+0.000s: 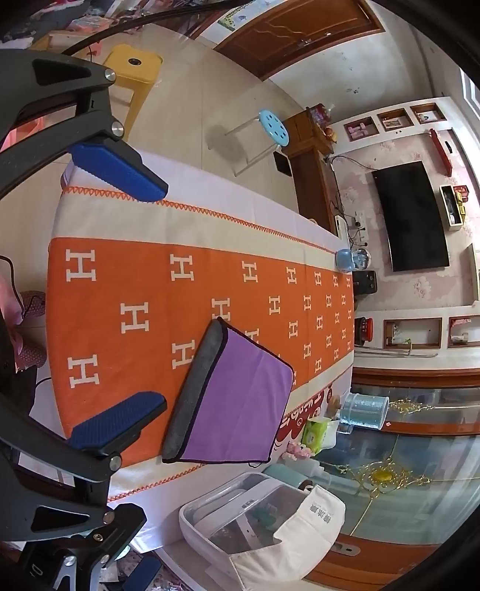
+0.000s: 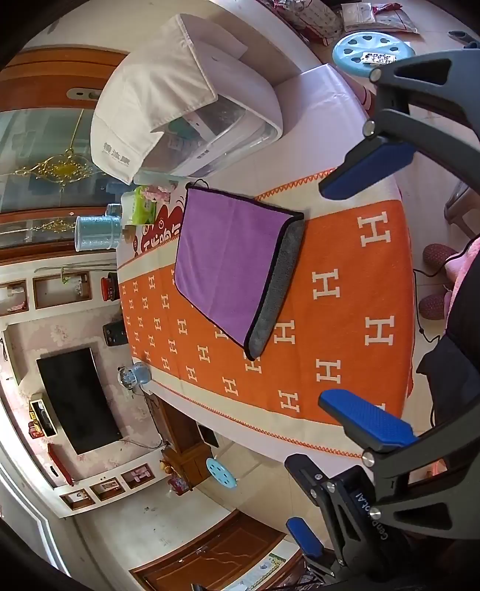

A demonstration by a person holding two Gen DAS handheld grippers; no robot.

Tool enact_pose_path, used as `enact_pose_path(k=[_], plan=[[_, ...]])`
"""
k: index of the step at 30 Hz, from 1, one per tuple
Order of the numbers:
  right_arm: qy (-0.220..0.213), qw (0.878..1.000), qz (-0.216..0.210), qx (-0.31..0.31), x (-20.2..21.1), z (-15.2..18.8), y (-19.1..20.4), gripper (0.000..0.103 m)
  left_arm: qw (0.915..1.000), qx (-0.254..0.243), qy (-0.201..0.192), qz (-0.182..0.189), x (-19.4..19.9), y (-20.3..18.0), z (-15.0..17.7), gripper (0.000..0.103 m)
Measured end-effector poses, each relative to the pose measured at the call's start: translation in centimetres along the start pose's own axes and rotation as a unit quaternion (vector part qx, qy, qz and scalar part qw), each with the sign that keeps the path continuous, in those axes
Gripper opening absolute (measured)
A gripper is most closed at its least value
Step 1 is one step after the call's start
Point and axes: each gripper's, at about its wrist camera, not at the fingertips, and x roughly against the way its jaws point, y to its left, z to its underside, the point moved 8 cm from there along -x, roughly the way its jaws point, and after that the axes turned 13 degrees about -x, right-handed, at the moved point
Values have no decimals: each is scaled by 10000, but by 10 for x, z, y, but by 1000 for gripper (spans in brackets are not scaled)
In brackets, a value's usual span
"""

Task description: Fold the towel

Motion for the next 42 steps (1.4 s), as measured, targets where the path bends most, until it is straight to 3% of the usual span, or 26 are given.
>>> enact_pose_path(k=[28,42], plan=[[22,10000,-46,-56,-8,-4,-4,103,9999,73,41,63,-4,5,0,101],[3,9996,72,-271,-10,-7,-8,102,9992,-121,55,373,-15,1,-8,101]])
